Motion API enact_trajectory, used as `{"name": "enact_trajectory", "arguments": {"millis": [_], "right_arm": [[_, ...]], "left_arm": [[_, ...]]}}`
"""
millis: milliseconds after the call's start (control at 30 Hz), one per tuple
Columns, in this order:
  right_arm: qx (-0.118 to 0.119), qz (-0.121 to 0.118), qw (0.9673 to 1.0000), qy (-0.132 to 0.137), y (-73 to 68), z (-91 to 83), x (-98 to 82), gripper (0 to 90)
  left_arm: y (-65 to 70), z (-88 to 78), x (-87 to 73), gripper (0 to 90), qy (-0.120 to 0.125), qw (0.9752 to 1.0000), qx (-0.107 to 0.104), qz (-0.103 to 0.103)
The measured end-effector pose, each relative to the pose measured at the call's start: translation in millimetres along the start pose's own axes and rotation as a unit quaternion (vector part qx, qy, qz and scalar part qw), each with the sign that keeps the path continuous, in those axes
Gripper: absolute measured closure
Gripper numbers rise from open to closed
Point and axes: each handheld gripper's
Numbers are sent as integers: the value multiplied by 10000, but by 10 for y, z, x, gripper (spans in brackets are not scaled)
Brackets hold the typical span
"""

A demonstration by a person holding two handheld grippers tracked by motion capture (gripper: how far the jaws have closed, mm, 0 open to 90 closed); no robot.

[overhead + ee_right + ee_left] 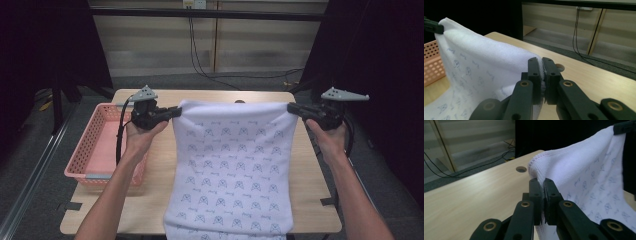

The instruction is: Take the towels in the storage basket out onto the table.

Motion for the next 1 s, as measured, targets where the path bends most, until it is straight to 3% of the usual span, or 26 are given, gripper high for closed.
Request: {"name": "enact_trajectory", "arguments": {"millis": [133, 200, 233, 267, 333, 400, 433, 500, 567, 633, 767, 800, 867, 900, 933, 967, 1000], "right_arm": [[-93, 131, 9999, -59, 206, 182, 171, 865], [-173, 205, 9995, -176, 312, 303, 218, 864], [-242, 231, 9992, -211, 354, 365, 226, 859], [-329, 270, 9987, -265, 403, 445, 215, 822], [-635, 328, 9968, -359, 462, 557, 160, 697], [-709, 468, 9955, -419, 523, 630, 52, 642], [-805, 516, 9945, -420, 537, 640, -5, 618], [-729, 577, 9948, -426, 545, 619, -119, 614], [-637, 564, 9955, -406, 503, 556, -218, 607], [-490, 517, 9965, -427, 420, 481, -319, 600], [-191, 505, 9970, -556, 177, 344, -584, 576], [-73, 504, 9971, -573, 108, 313, -667, 574], [39, 503, 9961, -725, -53, 270, -849, 560], [115, 485, 9953, -825, -131, 256, -943, 559], [208, 483, 9939, -973, -206, 250, -1037, 550], [266, 475, 9925, -1091, -278, 239, -1127, 543], [357, 535, 9917, -1113, -344, 227, -1216, 536]], "left_arm": [[-145, 132, 135, 866, 0, 9998, 119, -165], [-210, 200, 154, 864, 85, 9994, 169, -296], [-239, 267, 132, 858, 4, 9990, 261, -354], [-253, 311, 109, 818, -56, 9986, 376, -377], [-295, 412, 37, 645, -227, 9967, 629, -458], [-334, 450, -46, 617, -236, 9959, 576, -655], [-329, 456, -85, 598, -281, 9962, 533, -625], [-293, 452, -177, 588, -347, 9967, 445, -590], [-242, 436, -275, 588, -491, 9967, 364, -526], [-170, 393, -379, 604, -539, 9973, 146, -484], [36, 264, -594, 625, -755, 9968, -142, -221], [93, 228, -649, 628, -841, 9961, -231, -92], [196, 155, -799, 644, -944, 9948, -394, -29], [243, 139, -887, 653, -1085, 9929, -484, 50], [312, 126, -952, 664, -1236, 9910, -452, 242], [401, 90, -963, 663, -1265, 9895, -409, 571], [469, 72, -977, 682, -1276, 9888, -645, 439]]}}
Point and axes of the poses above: each handheld gripper's, and its own axes: z roughly forward along the jaws, x roughly out of its top, y roughly to its right, and after that the axes turned 13 degrees about x, right-handed
